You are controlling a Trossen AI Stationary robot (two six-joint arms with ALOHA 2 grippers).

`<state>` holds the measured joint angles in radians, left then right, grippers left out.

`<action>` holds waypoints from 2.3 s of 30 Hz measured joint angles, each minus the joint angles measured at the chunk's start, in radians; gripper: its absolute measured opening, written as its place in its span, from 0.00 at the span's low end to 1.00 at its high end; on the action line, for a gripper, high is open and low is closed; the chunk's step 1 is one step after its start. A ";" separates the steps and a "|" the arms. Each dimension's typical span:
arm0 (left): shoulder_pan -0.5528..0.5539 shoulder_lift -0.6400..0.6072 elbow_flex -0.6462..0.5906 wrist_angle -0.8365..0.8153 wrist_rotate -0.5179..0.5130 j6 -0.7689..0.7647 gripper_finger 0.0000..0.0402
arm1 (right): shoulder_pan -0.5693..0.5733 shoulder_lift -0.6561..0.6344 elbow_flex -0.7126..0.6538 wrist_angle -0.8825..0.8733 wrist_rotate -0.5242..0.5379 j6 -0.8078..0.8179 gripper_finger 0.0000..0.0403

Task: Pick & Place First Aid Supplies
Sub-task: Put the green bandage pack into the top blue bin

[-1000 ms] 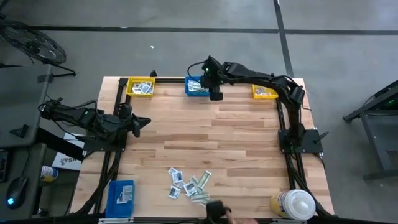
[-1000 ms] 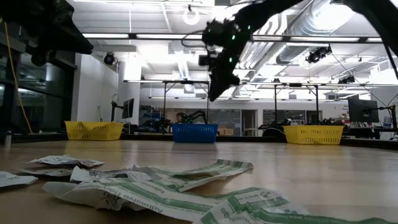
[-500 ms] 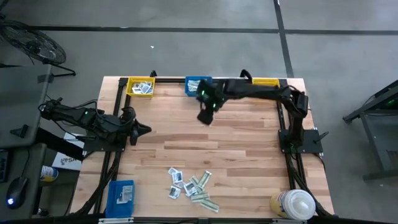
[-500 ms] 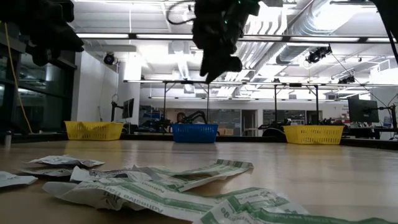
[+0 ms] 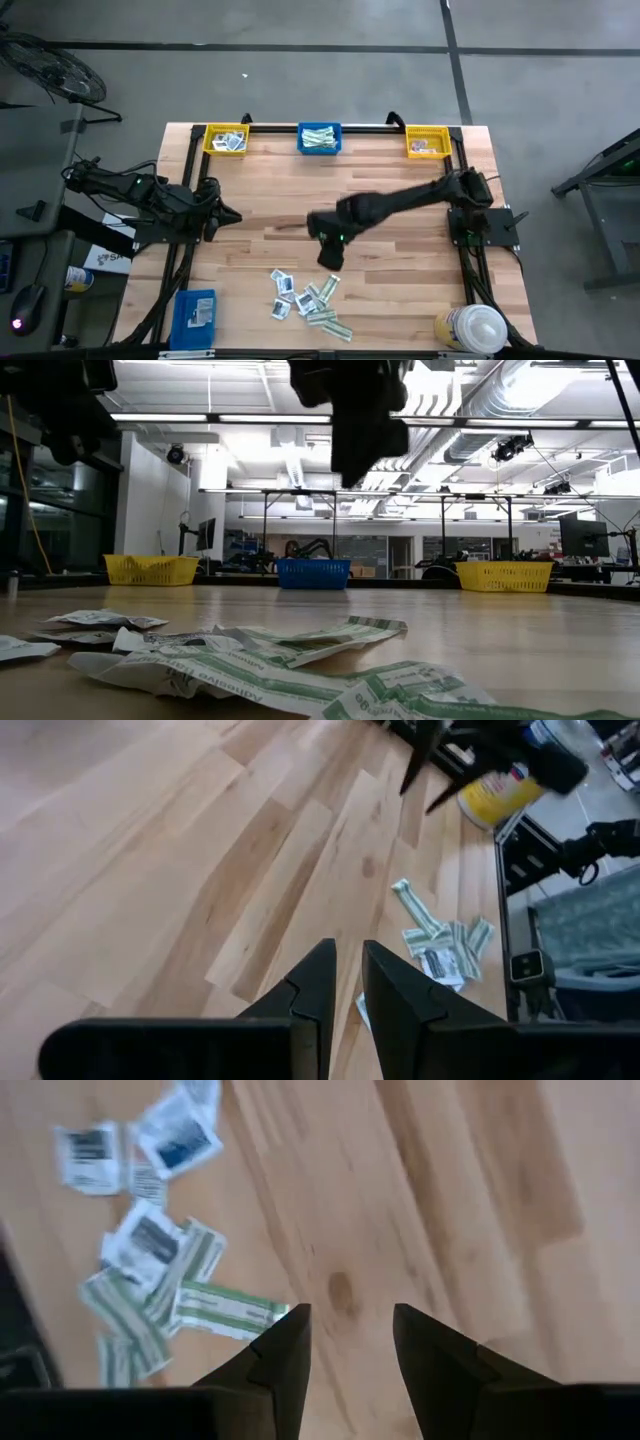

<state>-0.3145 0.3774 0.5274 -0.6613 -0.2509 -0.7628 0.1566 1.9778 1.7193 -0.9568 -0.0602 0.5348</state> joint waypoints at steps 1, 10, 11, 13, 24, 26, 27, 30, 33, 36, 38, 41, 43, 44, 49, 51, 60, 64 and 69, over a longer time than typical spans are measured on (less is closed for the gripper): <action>0.000 0.000 0.000 -0.002 0.003 0.000 0.13 | 0.020 0.017 0.000 -0.004 0.019 0.048 0.34; 0.000 0.000 0.000 -0.001 0.028 0.003 0.13 | 0.125 0.116 -0.001 0.001 0.036 0.286 0.34; 0.000 0.000 0.000 -0.001 0.028 0.003 0.13 | 0.131 0.122 -0.001 0.002 0.028 0.303 0.34; 0.000 0.000 0.000 -0.001 0.028 0.003 0.13 | 0.144 0.131 -0.001 0.016 0.024 0.336 0.34; 0.000 0.000 0.000 -0.045 0.035 0.003 0.13 | 0.188 0.213 0.000 0.095 0.000 0.408 0.34; 0.000 0.000 0.000 -0.049 0.035 0.003 0.13 | 0.188 0.235 0.000 0.097 -0.019 0.408 0.34; 0.000 0.000 0.000 -0.050 0.035 0.003 0.13 | 0.188 0.245 0.000 0.096 -0.023 0.410 0.34; 0.000 0.000 0.000 -0.050 0.037 0.003 0.13 | 0.187 0.260 0.000 0.097 -0.019 0.428 0.34; 0.000 0.000 0.000 -0.053 0.040 0.003 0.13 | 0.184 0.262 0.000 0.106 -0.008 0.429 0.34; 0.000 0.000 0.000 -0.055 0.040 0.003 0.13 | 0.184 0.262 0.000 0.106 0.021 0.434 0.34; 0.000 0.000 0.000 -0.056 0.040 0.003 0.13 | 0.184 0.262 0.000 0.105 0.022 0.434 0.34; 0.000 0.000 0.000 -0.057 0.041 0.003 0.13 | 0.184 0.276 0.003 0.103 0.021 0.433 0.30; 0.000 0.000 0.000 -0.063 0.041 0.003 0.13 | 0.184 0.294 0.006 0.102 0.008 0.429 0.27; 0.000 0.000 0.000 -0.068 0.041 0.003 0.13 | 0.183 0.306 0.006 0.099 -0.003 0.430 0.25; 0.000 0.000 0.000 -0.085 0.043 0.003 0.13 | 0.182 0.333 0.007 0.086 -0.013 0.433 0.13; 0.000 0.000 0.000 -0.094 0.044 0.003 0.13 | 0.183 0.333 0.007 0.080 0.001 0.433 0.07; 0.000 0.000 0.000 -0.105 0.044 0.003 0.13 | 0.170 0.324 0.003 0.078 0.000 0.429 0.01; 0.000 0.000 0.000 -0.105 0.043 0.003 0.13 | 0.150 0.273 -0.003 0.064 0.043 0.435 0.00; 0.000 0.000 0.000 -0.105 0.043 0.003 0.13 | 0.104 0.195 -0.004 0.063 0.143 0.433 0.00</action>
<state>-0.3145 0.3774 0.5274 -0.7662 -0.2077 -0.7597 0.2602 2.1733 1.7157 -0.8940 0.0831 0.9675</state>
